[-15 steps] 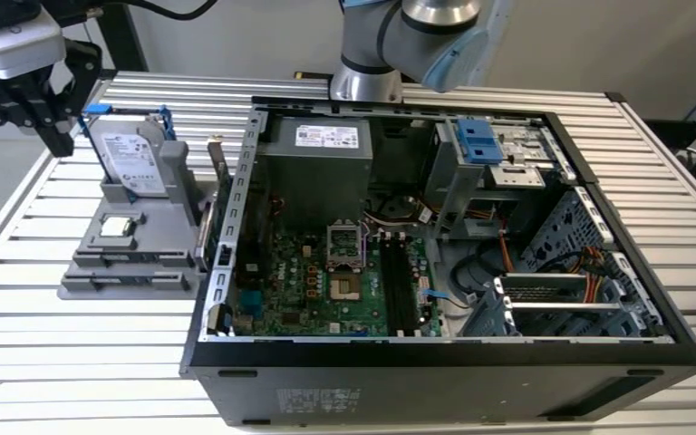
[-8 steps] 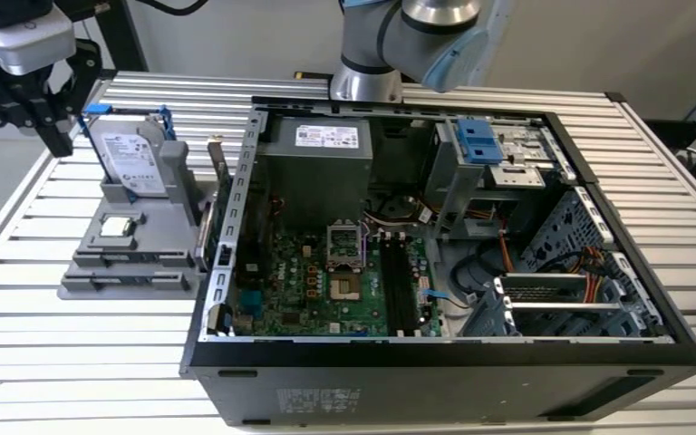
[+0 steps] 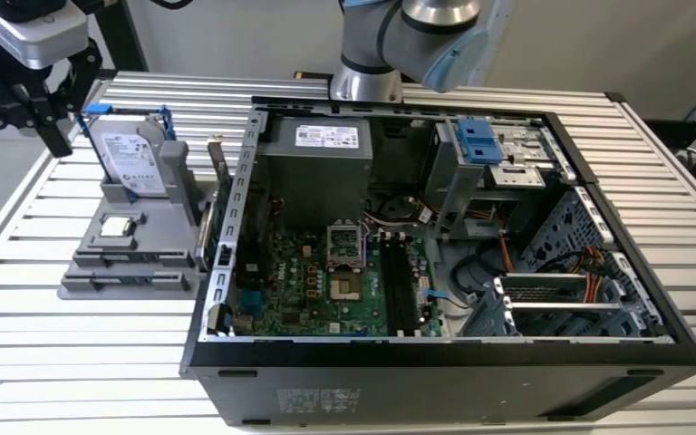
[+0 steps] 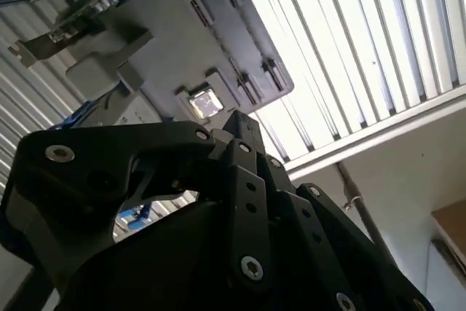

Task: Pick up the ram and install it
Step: 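Pick up the ram and move it above insertion slot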

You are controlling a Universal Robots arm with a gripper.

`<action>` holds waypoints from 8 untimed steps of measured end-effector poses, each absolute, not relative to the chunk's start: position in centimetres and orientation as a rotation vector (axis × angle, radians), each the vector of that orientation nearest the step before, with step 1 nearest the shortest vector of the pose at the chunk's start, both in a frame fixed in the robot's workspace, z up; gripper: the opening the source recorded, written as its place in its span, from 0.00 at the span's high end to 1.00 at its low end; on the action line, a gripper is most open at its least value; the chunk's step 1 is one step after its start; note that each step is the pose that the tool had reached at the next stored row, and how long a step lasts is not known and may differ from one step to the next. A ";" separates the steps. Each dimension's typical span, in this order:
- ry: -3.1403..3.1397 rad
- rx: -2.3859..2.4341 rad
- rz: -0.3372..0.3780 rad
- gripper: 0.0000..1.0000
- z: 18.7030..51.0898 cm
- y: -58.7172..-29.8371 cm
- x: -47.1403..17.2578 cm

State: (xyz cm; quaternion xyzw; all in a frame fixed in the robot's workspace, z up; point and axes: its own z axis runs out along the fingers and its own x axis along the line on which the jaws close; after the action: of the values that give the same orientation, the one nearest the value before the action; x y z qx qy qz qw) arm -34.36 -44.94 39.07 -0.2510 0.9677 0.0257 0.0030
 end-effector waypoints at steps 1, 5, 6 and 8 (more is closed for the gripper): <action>3.028 -0.813 0.081 1.00 39.1 -44.9 -34.4; 2.998 -0.925 0.081 1.00 39.1 -44.9 -34.4; 2.990 -0.950 0.081 1.00 39.1 -44.9 -34.4; 2.973 -1.005 0.081 1.00 39.1 -44.9 -34.4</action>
State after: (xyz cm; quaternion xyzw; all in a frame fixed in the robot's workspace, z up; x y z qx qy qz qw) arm -34.37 -44.94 39.06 -0.3201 0.9470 0.0259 0.0011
